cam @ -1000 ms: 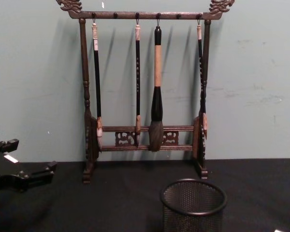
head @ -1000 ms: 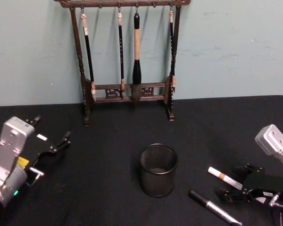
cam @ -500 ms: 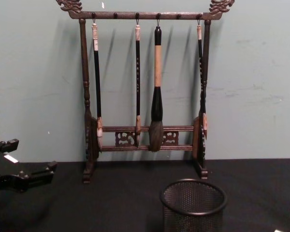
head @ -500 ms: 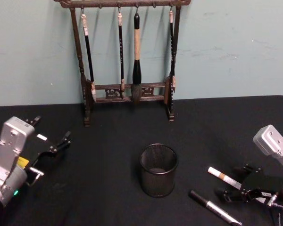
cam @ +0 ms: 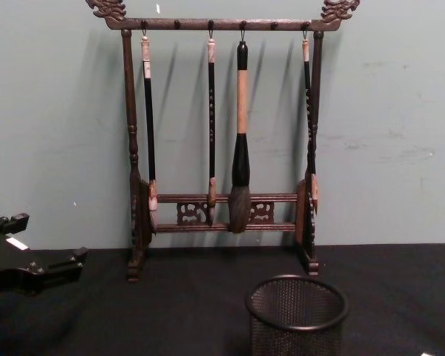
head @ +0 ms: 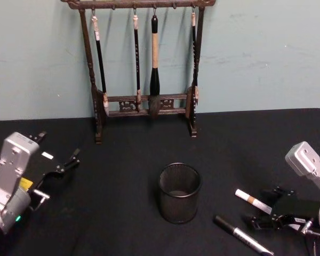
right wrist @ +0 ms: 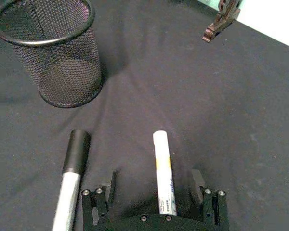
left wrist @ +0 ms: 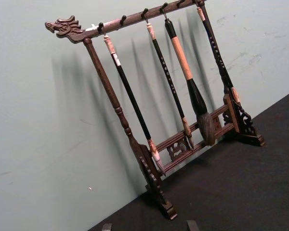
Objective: Pick up the water-based marker from the table and place it into the pen holder.
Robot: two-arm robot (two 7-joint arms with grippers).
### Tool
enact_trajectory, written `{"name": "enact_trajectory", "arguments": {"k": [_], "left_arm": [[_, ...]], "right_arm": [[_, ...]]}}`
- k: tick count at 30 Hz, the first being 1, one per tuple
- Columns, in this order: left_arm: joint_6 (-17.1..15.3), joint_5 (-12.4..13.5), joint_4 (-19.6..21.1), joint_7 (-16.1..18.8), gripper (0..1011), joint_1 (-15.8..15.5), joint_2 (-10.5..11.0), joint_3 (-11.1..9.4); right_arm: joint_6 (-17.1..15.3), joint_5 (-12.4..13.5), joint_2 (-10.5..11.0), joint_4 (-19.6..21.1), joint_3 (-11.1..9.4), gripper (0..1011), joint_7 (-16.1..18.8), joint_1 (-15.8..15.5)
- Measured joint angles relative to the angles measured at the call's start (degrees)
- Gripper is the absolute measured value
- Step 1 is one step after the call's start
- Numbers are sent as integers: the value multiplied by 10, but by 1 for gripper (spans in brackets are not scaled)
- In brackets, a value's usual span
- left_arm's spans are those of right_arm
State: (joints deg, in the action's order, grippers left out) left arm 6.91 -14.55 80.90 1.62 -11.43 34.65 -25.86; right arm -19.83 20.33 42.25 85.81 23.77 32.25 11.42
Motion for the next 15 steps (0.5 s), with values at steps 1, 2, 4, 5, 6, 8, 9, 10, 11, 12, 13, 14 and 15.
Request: {"name": "enact_trajectory", "arguments": {"k": [1,2,4,5,6,8,9,10,11,12,13,14,15], "left_arm": [[0,0,0,0,1008,0,0,0],[0,0,0,0,1006,0,0,0],[0,0,0,0,1008,0,0,0],[0,0,0,0,1006,0,0,0],[0,0,0,0,1008,0,0,0],[0,0,0,0,1008,0,0,0],[0,0,0,0,1008,0,0,0],[0,0,0,0,1008,0,0,0],[0,0,0,0,1008,0,0,0],[0,0,0,0,1008,0,0,0],[0,0,0,0,1008,0,0,0],[0,0,0,0,1006,0,0,0],[0,0,0,0,1008,0,0,0]], "right_arm": [[0,0,0,1,0,1000,1,0],[0,1,0,2,1,1000,2,1],[0,1,0,2,2,1000,2,1],[0,1,0,2,2,1000,2,1],[0,1,0,3,2,1000,3,1],[1,1,0,3,3,1000,3,1],[1,2,0,4,3,1000,3,1],[1,2,1,5,3,1000,3,1],[1,2,1,5,3,1000,3,1],[1,2,1,5,4,1000,3,1],[1,3,1,5,4,1000,3,1],[1,3,1,6,4,1000,3,0],[0,3,2,6,5,1000,3,0]]}}
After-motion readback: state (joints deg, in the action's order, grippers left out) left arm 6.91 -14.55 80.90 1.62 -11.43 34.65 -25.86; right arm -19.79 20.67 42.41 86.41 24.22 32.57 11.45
